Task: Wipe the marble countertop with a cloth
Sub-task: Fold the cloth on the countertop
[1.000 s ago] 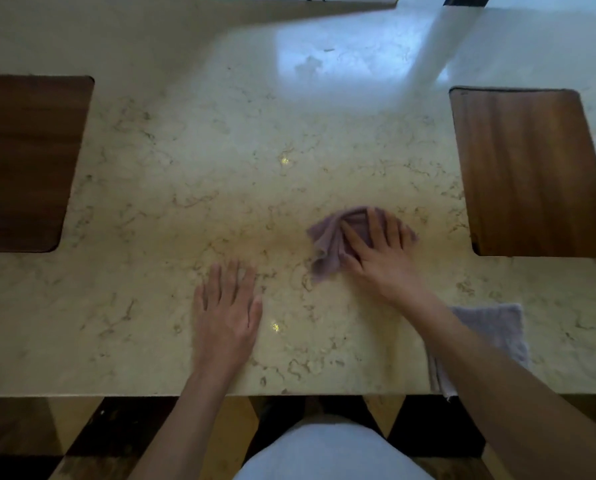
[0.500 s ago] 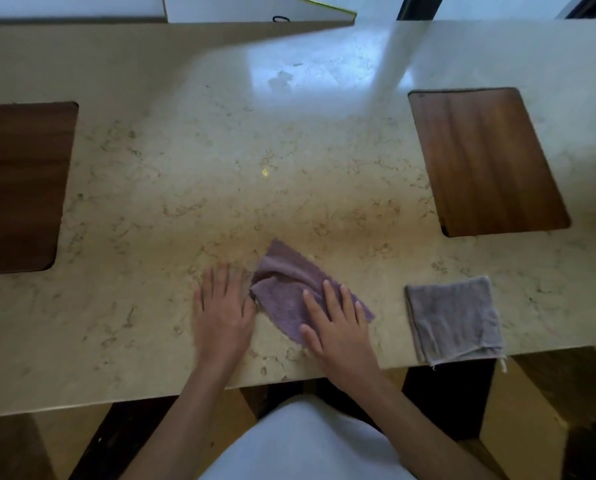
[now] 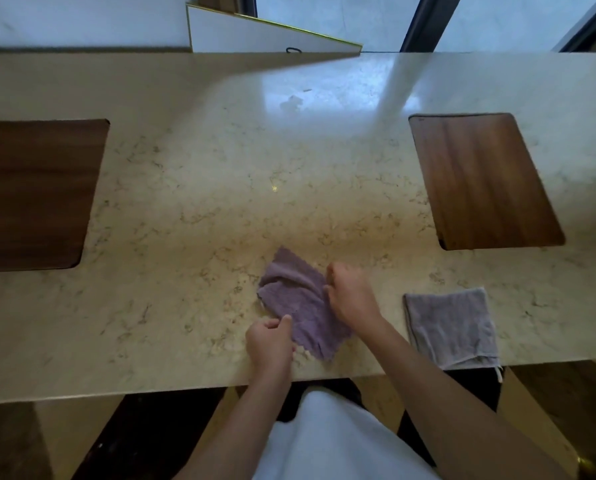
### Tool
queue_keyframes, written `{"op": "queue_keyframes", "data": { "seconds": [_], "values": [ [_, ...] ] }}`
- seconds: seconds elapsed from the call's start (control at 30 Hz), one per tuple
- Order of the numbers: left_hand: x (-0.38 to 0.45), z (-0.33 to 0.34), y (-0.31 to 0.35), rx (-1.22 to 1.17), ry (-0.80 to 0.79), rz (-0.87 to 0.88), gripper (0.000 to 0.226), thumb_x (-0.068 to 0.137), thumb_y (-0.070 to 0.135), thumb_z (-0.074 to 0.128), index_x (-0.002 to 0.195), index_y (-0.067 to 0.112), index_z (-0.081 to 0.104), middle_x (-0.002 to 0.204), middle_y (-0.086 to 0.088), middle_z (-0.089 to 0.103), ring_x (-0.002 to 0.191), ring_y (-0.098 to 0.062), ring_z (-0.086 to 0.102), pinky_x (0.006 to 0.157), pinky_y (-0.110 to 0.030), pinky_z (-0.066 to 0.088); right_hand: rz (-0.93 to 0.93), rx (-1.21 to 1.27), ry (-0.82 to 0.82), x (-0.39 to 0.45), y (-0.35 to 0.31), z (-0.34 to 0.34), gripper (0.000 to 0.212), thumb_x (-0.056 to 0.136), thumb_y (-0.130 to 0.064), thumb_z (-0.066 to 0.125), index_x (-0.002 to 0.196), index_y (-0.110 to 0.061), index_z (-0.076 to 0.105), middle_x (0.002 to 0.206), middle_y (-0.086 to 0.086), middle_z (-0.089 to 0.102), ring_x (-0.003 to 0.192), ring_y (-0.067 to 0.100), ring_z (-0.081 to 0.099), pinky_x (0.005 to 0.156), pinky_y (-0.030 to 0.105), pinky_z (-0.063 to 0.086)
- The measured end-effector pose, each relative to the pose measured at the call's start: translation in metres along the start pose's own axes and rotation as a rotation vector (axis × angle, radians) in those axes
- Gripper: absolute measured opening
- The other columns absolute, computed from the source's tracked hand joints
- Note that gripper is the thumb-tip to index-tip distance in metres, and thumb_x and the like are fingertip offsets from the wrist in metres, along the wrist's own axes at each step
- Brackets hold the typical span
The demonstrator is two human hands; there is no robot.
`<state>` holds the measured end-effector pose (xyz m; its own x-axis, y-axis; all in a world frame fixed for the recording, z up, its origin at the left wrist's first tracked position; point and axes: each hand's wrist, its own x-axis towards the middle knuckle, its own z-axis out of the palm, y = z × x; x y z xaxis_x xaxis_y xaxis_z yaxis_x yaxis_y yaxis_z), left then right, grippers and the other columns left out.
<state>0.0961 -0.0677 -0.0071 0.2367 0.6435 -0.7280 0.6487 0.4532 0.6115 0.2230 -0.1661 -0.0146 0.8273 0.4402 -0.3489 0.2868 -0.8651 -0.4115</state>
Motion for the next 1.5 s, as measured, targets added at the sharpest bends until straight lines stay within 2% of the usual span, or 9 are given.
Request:
{"op": "queue_keyframes", "data": {
  "seconds": [0.13, 0.33, 0.57, 0.63, 0.8, 0.97, 1.07, 1.27, 1.5],
  "values": [
    [0.003, 0.006, 0.004, -0.016, 0.078, 0.008, 0.013, 0.083, 0.017, 0.072, 0.075, 0.009, 0.065, 0.074, -0.017, 0.070, 0.062, -0.028, 0.061, 0.062, -0.037, 0.054, 0.129, 0.099, -0.052, 0.008, -0.003, -0.006, 0.012, 0.090, -0.015, 0.058, 0.098, -0.010, 0.065, 0.103, 0.019, 0.069, 0.100, 0.038, 0.062, 0.079, 0.040, 0.052],
    [-0.014, -0.018, 0.020, -0.026, -0.039, 0.238, 0.010, 0.087, 0.010, 0.067, 0.081, 0.003, 0.063, 0.072, -0.003, 0.059, 0.066, -0.015, 0.049, 0.054, -0.018, 0.041, 0.244, 0.621, 0.054, -0.011, 0.003, -0.041, 0.017, 0.083, -0.005, 0.065, 0.072, -0.013, 0.055, 0.065, 0.001, 0.053, 0.067, 0.018, 0.049, 0.056, 0.030, 0.036],
    [-0.049, -0.027, 0.059, -0.058, -0.252, 0.448, 0.010, 0.089, 0.016, 0.070, 0.098, 0.014, 0.068, 0.091, -0.002, 0.074, 0.083, -0.011, 0.071, 0.069, -0.018, 0.055, 0.230, 1.229, 0.077, -0.069, 0.029, -0.085, 0.029, 0.087, 0.012, 0.054, 0.103, -0.010, 0.065, 0.097, 0.010, 0.067, 0.094, 0.025, 0.065, 0.078, 0.032, 0.057],
    [-0.060, -0.018, 0.065, -0.048, -0.281, 0.514, 0.013, 0.088, 0.016, 0.072, 0.099, 0.018, 0.067, 0.094, -0.001, 0.074, 0.087, -0.008, 0.072, 0.075, -0.022, 0.056, 0.215, 1.187, 0.133, -0.083, 0.038, -0.100, 0.040, 0.088, 0.013, 0.054, 0.117, -0.011, 0.069, 0.105, 0.006, 0.071, 0.098, 0.017, 0.070, 0.076, 0.025, 0.059],
    [-0.091, 0.022, 0.069, 0.054, -0.342, 0.631, 0.018, 0.087, 0.013, 0.073, 0.102, 0.023, 0.074, 0.093, 0.004, 0.077, 0.088, -0.004, 0.072, 0.080, -0.021, 0.056, 0.079, 0.914, 0.282, -0.109, 0.082, -0.137, 0.028, 0.092, 0.002, 0.064, 0.111, -0.015, 0.074, 0.105, 0.000, 0.075, 0.096, 0.003, 0.070, 0.080, 0.012, 0.055],
    [-0.132, 0.079, 0.057, 0.155, -0.343, 0.730, 0.024, 0.084, 0.012, 0.076, 0.099, 0.031, 0.074, 0.087, 0.010, 0.076, 0.080, 0.001, 0.071, 0.065, -0.016, 0.053, -0.014, 0.744, 0.363, -0.124, 0.156, -0.168, 0.028, 0.088, -0.004, 0.073, 0.109, -0.022, 0.072, 0.101, -0.013, 0.072, 0.095, -0.003, 0.068, 0.084, 0.014, 0.055],
    [-0.158, 0.121, 0.043, 0.223, -0.275, 0.797, 0.025, 0.082, 0.012, 0.078, 0.096, 0.033, 0.073, 0.089, 0.014, 0.074, 0.083, 0.000, 0.070, 0.074, -0.017, 0.054, -0.084, 0.660, 0.377, -0.128, 0.205, -0.186, 0.027, 0.089, -0.003, 0.072, 0.108, -0.022, 0.070, 0.097, -0.017, 0.069, 0.094, -0.002, 0.067, 0.084, 0.015, 0.055],
    [-0.212, 0.193, -0.003, 0.423, -0.124, 0.952, 0.018, 0.085, 0.012, 0.074, 0.100, 0.022, 0.075, 0.089, 0.014, 0.068, 0.083, 0.011, 0.060, 0.074, -0.004, 0.044, -0.161, 0.559, 0.343, -0.147, 0.300, -0.214, 0.020, 0.088, -0.006, 0.073, 0.100, -0.022, 0.069, 0.092, -0.010, 0.068, 0.087, 0.005, 0.065, 0.077, 0.019, 0.055],
    [-0.237, 0.229, -0.043, 0.500, -0.273, 0.848, 0.017, 0.087, 0.010, 0.070, 0.081, 0.026, 0.069, 0.081, 0.011, 0.065, 0.080, -0.006, 0.061, 0.068, -0.019, 0.048, -0.116, 0.543, 0.135, -0.170, 0.380, -0.216, 0.015, 0.090, -0.006, 0.070, 0.090, -0.020, 0.065, 0.100, -0.008, 0.070, 0.096, 0.002, 0.065, 0.081, 0.019, 0.053]
  ]
}}
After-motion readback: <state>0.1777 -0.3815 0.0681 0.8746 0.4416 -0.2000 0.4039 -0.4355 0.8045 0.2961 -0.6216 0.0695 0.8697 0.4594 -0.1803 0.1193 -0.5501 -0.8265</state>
